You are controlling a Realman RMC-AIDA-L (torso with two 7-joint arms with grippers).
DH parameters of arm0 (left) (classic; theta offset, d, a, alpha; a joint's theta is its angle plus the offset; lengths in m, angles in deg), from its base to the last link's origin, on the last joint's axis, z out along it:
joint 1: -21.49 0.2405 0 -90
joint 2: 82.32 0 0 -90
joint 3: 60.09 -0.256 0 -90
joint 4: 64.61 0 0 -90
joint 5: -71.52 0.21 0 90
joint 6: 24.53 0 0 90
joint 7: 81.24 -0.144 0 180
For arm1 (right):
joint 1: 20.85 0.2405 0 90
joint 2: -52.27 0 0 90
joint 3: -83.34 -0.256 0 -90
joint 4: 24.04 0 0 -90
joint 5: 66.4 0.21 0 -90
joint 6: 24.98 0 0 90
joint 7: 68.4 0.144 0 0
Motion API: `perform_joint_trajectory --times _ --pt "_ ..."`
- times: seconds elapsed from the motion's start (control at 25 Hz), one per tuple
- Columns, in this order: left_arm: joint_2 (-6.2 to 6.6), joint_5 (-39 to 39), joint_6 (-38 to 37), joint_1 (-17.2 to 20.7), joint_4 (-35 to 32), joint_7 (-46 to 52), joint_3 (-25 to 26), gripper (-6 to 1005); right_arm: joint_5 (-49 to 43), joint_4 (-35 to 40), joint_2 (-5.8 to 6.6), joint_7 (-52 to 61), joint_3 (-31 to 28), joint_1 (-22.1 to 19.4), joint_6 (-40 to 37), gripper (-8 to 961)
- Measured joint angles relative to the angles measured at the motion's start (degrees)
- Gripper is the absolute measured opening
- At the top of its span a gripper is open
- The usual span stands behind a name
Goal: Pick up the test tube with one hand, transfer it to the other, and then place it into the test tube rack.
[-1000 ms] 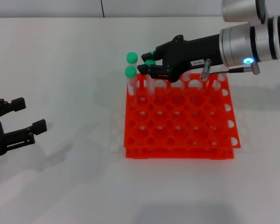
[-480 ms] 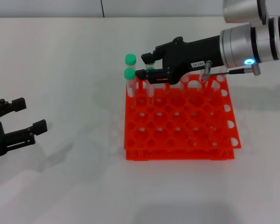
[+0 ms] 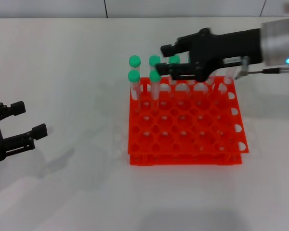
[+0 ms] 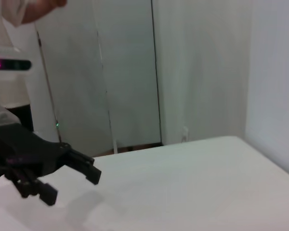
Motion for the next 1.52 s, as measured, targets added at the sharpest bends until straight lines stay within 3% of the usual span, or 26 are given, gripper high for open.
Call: perform_joint_trajectory --times 0.2,0.4,0.6,0.72,0.88,1.16,1.52 --pt "0.05 -0.2 -0.1 -0.5 -0.2 -0.6 0.0 880 -0.1 4.1 0.26 -1.6 -7.3 -6.3 -6.0 454" --pt "0.20 0.1 -0.4 -1.4 0.2 -1.7 0.1 880 -0.2 1.3 0.53 -7.6 -13.9 -10.3 -11.9 455" --pt "0.64 0.8 -1.8 -2.4 0.5 -2.6 0.2 880 0.3 -2.4 -0.17 -13.4 -16.8 -14.4 -12.4 483" --pt "1.77 1.8 -3.6 -4.2 2.7 -2.9 0.2 880 0.3 -5.8 -0.11 -15.5 -17.0 -14.7 -12.1 526" --pt "3.29 2.1 -6.3 -6.8 6.8 -3.7 1.0 880 0.4 -7.6 -0.01 -16.7 -17.4 -15.2 -12.4 677" --pt "3.90 6.6 -10.4 -10.9 10.1 -4.8 2.9 879 -0.3 -9.1 0.25 -18.2 -17.0 -15.6 -13.4 865" --pt "3.90 11.2 -11.8 -16.2 12.0 -3.6 2.8 879 -2.4 -9.6 1.19 -18.3 -16.9 -15.5 -14.7 861"
